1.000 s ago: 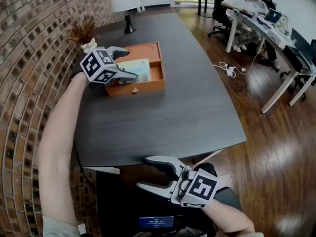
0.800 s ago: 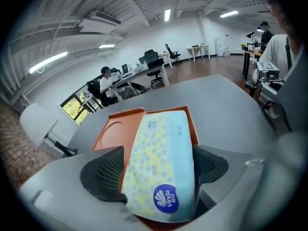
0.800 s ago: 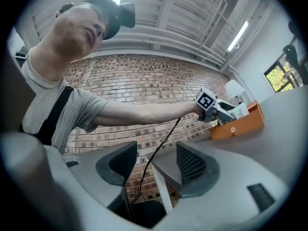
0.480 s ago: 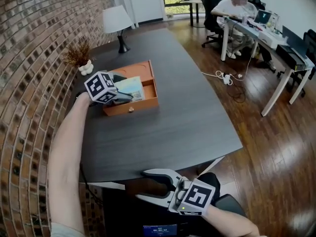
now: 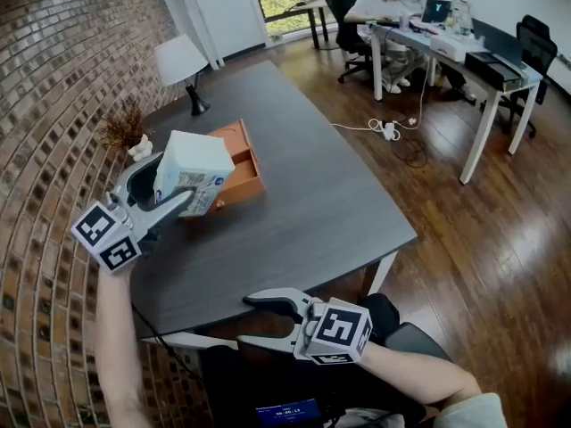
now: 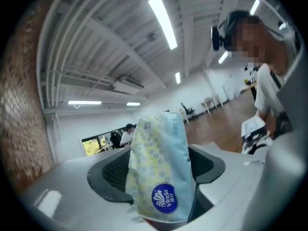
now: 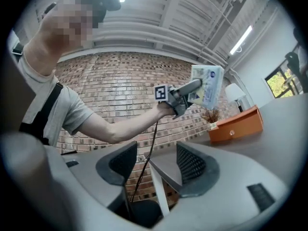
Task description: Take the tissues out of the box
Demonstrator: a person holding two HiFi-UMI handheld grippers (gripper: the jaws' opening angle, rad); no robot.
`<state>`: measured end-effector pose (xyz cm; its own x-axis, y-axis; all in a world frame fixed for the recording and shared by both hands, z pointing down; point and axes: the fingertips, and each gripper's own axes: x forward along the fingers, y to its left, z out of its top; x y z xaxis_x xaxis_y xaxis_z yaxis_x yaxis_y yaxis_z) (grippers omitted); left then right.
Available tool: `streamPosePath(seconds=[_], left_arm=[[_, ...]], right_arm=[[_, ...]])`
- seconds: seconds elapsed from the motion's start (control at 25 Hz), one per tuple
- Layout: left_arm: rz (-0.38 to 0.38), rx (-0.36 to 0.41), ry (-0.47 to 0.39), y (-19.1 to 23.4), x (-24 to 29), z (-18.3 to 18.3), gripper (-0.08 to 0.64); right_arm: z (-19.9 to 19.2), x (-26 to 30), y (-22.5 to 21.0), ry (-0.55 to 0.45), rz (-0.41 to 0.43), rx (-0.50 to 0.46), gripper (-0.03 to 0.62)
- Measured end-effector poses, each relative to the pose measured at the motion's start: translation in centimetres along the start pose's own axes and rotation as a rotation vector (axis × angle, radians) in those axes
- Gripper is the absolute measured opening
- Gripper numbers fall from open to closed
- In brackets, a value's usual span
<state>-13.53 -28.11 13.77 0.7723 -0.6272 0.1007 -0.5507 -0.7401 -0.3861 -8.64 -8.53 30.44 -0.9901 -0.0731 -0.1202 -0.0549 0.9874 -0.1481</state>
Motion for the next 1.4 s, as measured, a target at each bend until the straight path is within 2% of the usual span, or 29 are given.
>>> streamPosePath(seconds=[0.12,0.2,0.44,0.56,0.64,0.76,0.96,1.16,1.4], left_arm=[[0.003,-0.271,-0.277,-6.0,-4.8,1.7,0.368],[0.022,-0.406,-0.398,-9.4,-7.5,1.4,0.368],[0.112,-0.636,-0.702,-15.2,-14.6,-0.8,0.368],[0.139,-0.726,-0.805,-17.5,-17.3,-2.1,0.368],[0.13,-0.763,-0.869,-18.1,-17.9,-2.1,0.368],[0.104,-0.768,-0.925,-18.8,-18.6,-2.0,0.37],[0.084,-0.776,-0.943,-20.5,-20.0,-2.5,0.371],[0.071,-0.847,-0.974,-20.8,-20.4,-3.9,0.371],[0.049,-0.872,-0.98,-20.9,-20.3,-4.4,0.373]], right_arm=[[-0.1,0.0,0.2,0.002,-0.006,-0.002,0.255],[0.0,0.0,0.6,0.001,0.0,-0.008,0.255],[-0.2,0.1,1.5,0.008,0.015,-0.04,0.255],[-0.4,-0.2,2.4,0.017,0.028,-0.028,0.255],[0.0,-0.1,2.4,0.016,0.034,-0.037,0.255],[0.5,0.2,1.9,0.01,0.034,-0.059,0.255],[0.4,0.2,2.1,0.014,0.038,-0.04,0.255],[0.5,0.3,2.1,0.019,0.037,-0.019,0.255],[0.6,0.2,1.9,0.007,0.03,-0.002,0.255]])
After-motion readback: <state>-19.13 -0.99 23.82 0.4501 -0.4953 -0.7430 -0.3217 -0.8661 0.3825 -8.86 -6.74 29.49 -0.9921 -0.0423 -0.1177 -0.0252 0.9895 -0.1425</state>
